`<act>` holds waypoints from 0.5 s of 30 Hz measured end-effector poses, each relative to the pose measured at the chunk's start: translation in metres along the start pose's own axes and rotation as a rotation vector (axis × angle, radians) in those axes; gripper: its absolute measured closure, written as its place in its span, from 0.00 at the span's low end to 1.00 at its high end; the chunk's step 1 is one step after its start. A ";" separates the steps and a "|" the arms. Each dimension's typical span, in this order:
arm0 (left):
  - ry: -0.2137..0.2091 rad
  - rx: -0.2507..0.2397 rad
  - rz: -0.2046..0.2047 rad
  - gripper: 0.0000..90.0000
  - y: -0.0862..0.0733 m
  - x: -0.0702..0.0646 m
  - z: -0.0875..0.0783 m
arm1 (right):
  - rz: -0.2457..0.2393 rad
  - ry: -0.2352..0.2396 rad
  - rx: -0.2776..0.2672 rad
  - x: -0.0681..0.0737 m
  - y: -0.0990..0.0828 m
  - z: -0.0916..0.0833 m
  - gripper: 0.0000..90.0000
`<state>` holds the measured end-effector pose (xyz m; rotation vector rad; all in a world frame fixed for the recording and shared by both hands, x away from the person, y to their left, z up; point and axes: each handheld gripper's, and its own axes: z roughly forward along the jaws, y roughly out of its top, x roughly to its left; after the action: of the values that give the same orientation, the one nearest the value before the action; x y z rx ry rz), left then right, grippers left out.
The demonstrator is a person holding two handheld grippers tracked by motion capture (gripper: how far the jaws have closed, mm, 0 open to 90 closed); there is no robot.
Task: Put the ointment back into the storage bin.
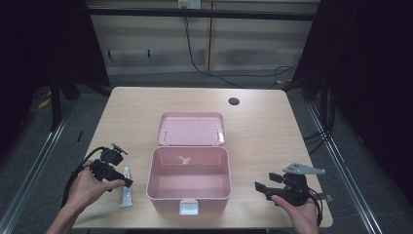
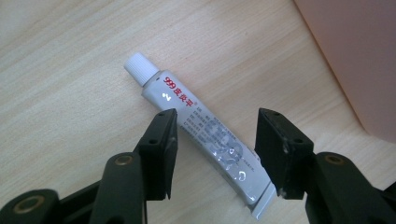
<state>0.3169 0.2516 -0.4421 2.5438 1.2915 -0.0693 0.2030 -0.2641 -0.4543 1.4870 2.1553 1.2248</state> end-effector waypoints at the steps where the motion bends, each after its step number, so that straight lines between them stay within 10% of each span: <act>1: -0.006 0.006 -0.005 0.54 0.001 0.001 0.001 | 0.000 0.000 0.000 0.000 0.000 0.000 0.31; 15: 0.016 0.043 -0.012 0.54 0.007 0.003 0.014 | 0.002 0.007 0.009 0.000 0.000 0.001 0.31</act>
<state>0.3256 0.2458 -0.4548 2.5778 1.3255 -0.0805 0.2035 -0.2636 -0.4549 1.4910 2.1677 1.2242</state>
